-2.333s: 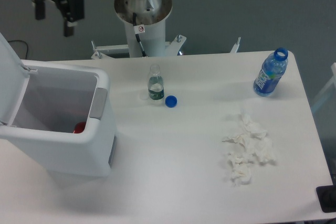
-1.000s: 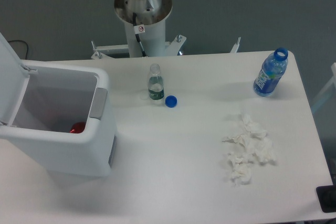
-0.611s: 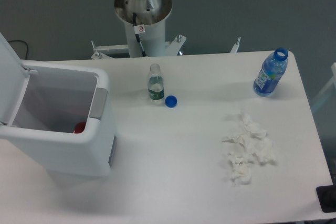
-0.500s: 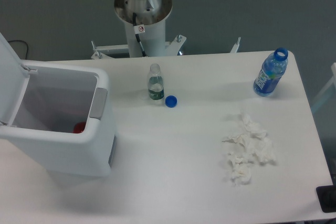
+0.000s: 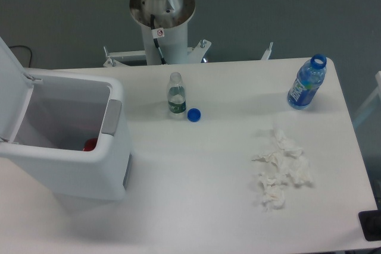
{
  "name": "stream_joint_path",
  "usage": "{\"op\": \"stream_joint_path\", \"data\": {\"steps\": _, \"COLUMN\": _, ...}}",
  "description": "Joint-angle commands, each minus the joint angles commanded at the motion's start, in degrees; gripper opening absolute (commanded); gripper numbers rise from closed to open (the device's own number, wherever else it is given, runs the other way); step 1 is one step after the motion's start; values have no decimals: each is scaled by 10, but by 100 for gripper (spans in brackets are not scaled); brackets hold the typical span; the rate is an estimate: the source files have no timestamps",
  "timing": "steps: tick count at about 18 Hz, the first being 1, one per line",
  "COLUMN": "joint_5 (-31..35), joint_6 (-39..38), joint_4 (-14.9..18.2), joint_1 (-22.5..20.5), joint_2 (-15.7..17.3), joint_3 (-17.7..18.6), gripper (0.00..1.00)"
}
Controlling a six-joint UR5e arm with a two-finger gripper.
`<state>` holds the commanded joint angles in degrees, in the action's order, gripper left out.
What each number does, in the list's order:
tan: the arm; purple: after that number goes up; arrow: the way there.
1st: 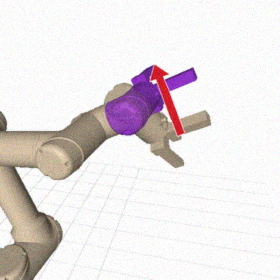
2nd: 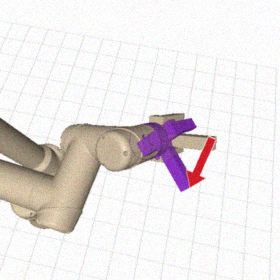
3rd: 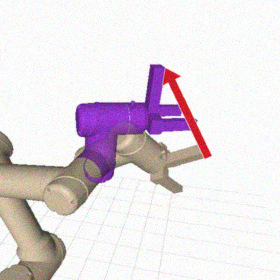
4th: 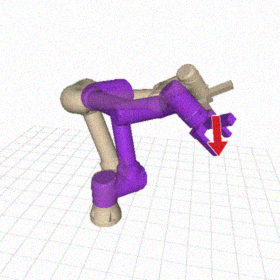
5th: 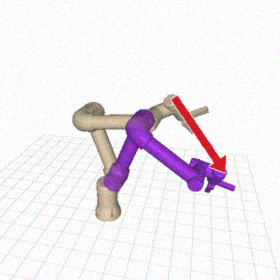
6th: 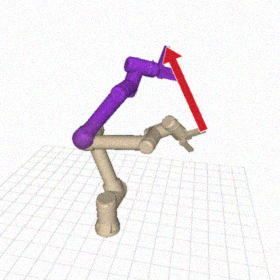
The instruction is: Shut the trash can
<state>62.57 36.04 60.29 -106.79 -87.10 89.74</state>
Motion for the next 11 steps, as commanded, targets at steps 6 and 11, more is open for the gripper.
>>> {"op": "stream_joint_path", "data": {"steps": 6, "joint_5": 21, "joint_6": -9, "joint_4": -2, "joint_1": -6, "joint_2": -4, "joint_3": -3, "gripper": 100}}
{"op": "stream_joint_path", "data": {"steps": 11, "joint_5": 30, "joint_6": -8, "joint_4": -3, "joint_1": -39, "joint_2": -2, "joint_3": -2, "gripper": 100}}
